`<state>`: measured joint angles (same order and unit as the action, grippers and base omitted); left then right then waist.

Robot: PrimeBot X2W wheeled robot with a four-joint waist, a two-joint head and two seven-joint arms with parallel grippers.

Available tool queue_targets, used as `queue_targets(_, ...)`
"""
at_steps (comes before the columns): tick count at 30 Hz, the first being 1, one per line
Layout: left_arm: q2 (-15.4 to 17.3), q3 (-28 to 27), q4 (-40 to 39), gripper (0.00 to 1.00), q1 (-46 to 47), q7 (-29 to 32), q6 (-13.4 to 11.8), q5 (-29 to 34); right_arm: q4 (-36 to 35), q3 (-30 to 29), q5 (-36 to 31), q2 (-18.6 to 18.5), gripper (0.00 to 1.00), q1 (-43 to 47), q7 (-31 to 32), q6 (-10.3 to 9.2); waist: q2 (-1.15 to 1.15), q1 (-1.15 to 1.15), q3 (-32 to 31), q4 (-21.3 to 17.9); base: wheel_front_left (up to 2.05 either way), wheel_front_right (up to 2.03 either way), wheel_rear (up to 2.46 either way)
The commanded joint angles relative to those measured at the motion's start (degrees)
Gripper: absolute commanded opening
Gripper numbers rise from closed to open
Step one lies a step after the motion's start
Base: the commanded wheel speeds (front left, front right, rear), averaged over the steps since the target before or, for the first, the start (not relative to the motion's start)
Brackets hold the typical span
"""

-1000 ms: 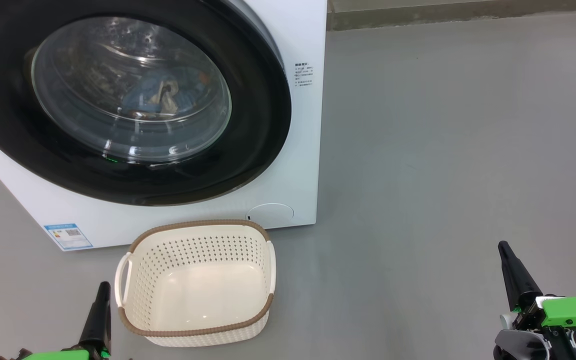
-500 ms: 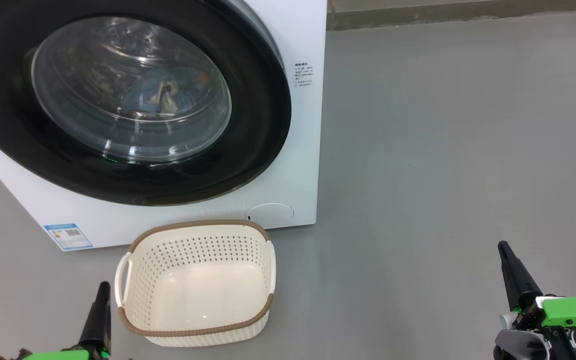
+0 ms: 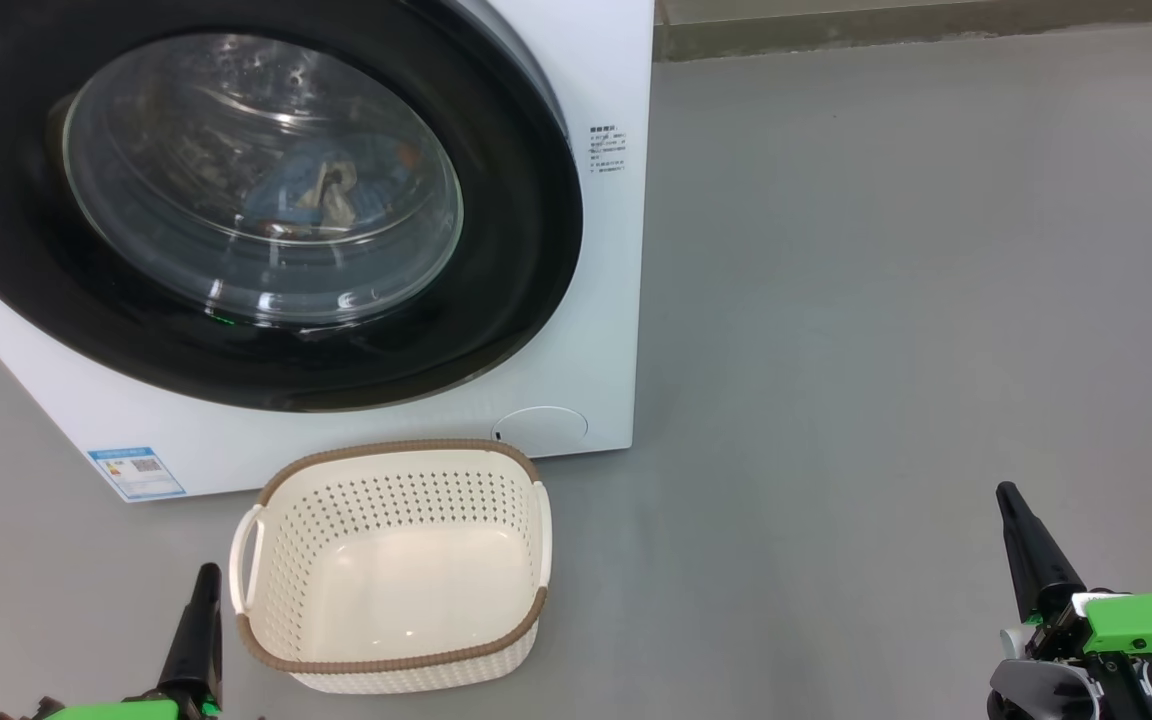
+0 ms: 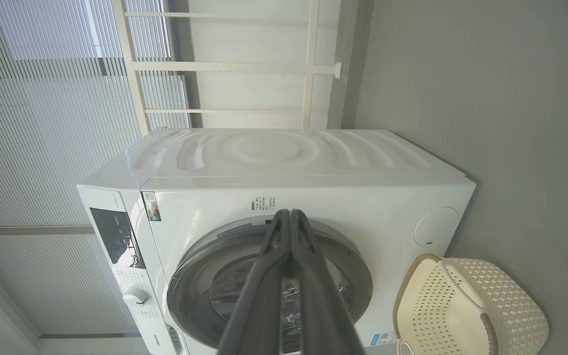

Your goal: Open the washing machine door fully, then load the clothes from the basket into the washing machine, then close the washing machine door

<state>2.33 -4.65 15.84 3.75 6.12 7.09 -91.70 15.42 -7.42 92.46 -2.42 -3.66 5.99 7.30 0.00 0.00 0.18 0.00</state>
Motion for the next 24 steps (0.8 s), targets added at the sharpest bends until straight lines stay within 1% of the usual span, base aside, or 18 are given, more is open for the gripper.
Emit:
queue_targets(1,0.5,-1.9,-1.8,0.00,2.4,0.4,0.4,-0.5,-1.4,1.1,-0.1,-0.6,0.00,-2.5,0.3,0.19,0.00,0.00,0.0,0.0,0.00,0.00,0.00)
queue_targets(24,0.5,-1.9,-1.8,0.00,2.4,0.4,0.4,-0.5,-1.4,1.0,-0.2,-0.6,0.00,-2.5,0.4,0.19,0.00,0.00,0.0,0.0,0.00,0.00,0.00)
